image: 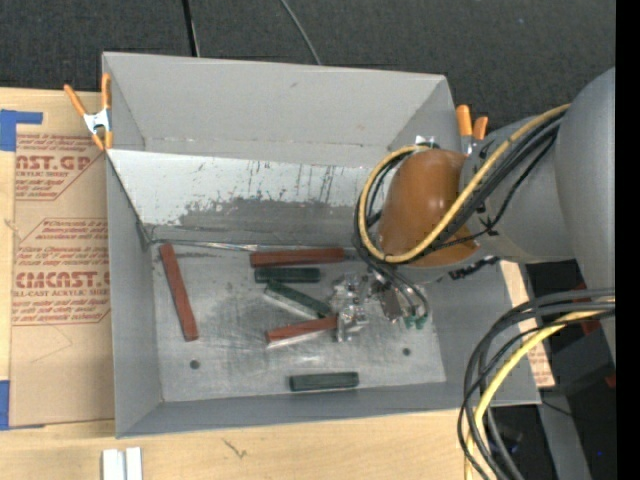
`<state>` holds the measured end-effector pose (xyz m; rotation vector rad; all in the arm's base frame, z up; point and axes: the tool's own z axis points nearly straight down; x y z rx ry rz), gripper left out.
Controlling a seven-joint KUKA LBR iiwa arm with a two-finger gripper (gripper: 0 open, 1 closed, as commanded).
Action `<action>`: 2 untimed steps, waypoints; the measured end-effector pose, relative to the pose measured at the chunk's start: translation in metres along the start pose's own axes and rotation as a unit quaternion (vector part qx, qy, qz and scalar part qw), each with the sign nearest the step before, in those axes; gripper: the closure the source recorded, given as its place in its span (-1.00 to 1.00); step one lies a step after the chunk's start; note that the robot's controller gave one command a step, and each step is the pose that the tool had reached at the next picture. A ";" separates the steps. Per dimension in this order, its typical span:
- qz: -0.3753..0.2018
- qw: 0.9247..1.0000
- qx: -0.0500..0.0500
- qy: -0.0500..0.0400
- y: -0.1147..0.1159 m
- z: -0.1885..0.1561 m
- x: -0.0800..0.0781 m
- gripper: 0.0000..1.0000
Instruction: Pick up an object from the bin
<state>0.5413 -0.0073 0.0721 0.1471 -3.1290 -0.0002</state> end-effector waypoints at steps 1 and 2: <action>0.000 1.000 0.000 -0.001 0.000 0.000 0.000 1.00; -0.013 1.000 0.000 -0.006 0.012 -0.135 0.003 1.00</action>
Offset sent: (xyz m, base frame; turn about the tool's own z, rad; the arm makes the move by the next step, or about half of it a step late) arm -0.0032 0.0117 0.1351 -0.0273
